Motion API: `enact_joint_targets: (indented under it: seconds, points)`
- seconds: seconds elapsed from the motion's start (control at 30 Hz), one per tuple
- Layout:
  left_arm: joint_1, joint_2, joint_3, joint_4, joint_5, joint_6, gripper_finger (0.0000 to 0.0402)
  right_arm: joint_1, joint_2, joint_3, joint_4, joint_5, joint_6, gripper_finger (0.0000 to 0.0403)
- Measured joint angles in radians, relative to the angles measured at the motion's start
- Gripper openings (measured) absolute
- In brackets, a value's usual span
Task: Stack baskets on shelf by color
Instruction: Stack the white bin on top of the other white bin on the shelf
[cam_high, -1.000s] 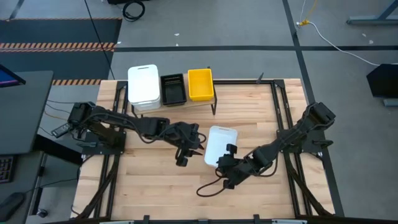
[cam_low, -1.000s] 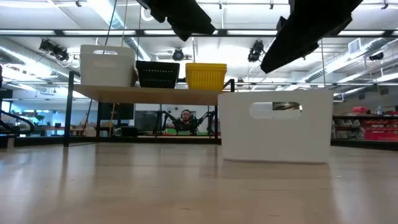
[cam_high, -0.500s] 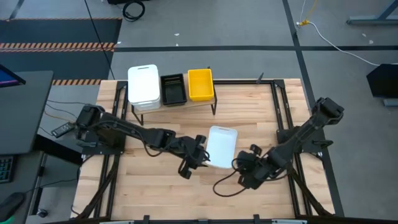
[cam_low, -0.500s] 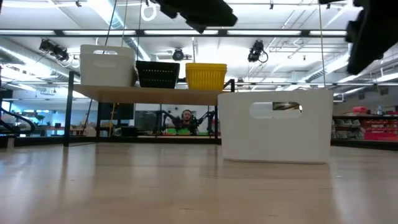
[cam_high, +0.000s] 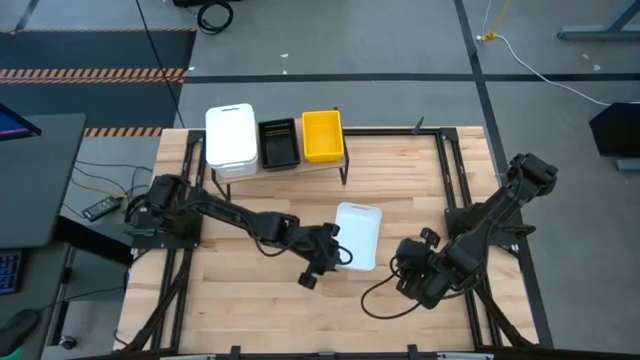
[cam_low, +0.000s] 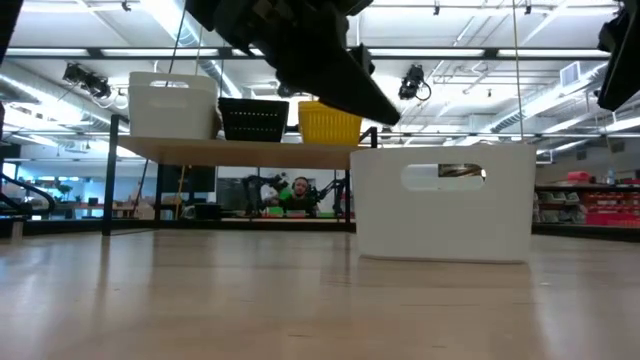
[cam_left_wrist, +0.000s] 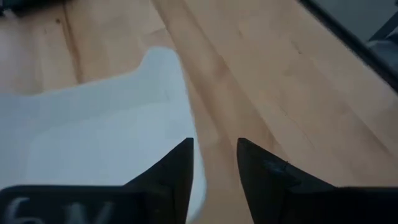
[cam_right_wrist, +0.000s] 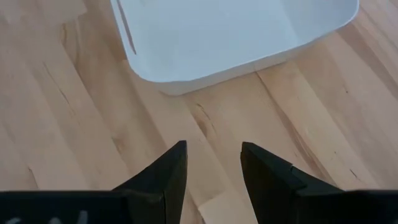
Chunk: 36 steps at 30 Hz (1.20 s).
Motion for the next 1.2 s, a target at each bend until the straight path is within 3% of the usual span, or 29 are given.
enact_joint_targets:
  seconds: [0.33,0.87,1.0,1.2]
  points:
    - [0.001,0.003,0.000,-0.028,0.000,-0.037,0.0183,0.008,0.002,-0.017,-0.008,0.005,0.000,0.0155]
    - [0.028,0.104,0.000,0.048,-0.070,-0.059,0.0168,-0.002,0.002,-0.017,-0.001,0.021,-0.003,0.0155]
    - [0.030,0.095,0.000,0.048,-0.105,-0.061,0.0134,-0.002,0.002,-0.017,-0.001,0.025,-0.015,0.0155]
    - [0.028,0.095,0.014,0.018,-0.094,-0.060,0.0022,-0.002,0.002,-0.018,-0.001,0.042,-0.018,0.0155]
